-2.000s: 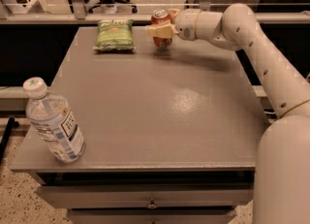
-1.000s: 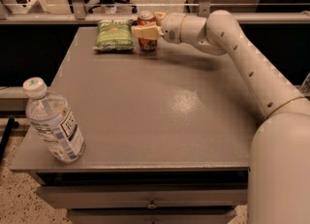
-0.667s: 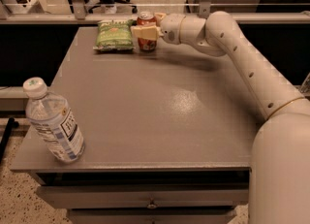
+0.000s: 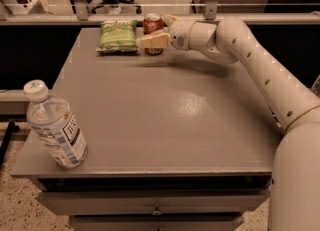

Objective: Move coke can near green jalapeno chip bag

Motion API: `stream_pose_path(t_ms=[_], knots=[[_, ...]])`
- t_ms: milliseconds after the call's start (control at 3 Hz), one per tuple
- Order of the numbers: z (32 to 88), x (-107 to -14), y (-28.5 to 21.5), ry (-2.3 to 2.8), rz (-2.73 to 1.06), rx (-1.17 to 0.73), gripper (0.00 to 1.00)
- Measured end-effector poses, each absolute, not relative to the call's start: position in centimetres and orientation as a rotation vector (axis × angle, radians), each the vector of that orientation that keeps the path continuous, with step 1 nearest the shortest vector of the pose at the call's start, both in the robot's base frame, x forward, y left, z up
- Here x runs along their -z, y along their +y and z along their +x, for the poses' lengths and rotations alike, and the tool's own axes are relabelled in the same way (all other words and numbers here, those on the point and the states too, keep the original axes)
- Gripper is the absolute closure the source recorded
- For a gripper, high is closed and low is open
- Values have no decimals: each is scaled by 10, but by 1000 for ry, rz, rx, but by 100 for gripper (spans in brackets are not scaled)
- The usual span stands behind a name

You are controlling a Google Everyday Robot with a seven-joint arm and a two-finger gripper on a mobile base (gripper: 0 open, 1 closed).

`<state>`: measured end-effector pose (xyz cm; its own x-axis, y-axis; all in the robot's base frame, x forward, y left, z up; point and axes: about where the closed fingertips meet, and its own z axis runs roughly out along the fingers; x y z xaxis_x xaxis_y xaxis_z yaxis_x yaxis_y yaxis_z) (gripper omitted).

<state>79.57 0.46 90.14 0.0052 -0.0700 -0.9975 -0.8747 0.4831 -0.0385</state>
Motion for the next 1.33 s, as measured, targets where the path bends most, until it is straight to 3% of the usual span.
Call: stream_pose_path(t_ms=[1000,1333], knots=[[757,-967,-119,1405,-1063,-468,0],[753,-971,-115,1391,-1086,-486,0]])
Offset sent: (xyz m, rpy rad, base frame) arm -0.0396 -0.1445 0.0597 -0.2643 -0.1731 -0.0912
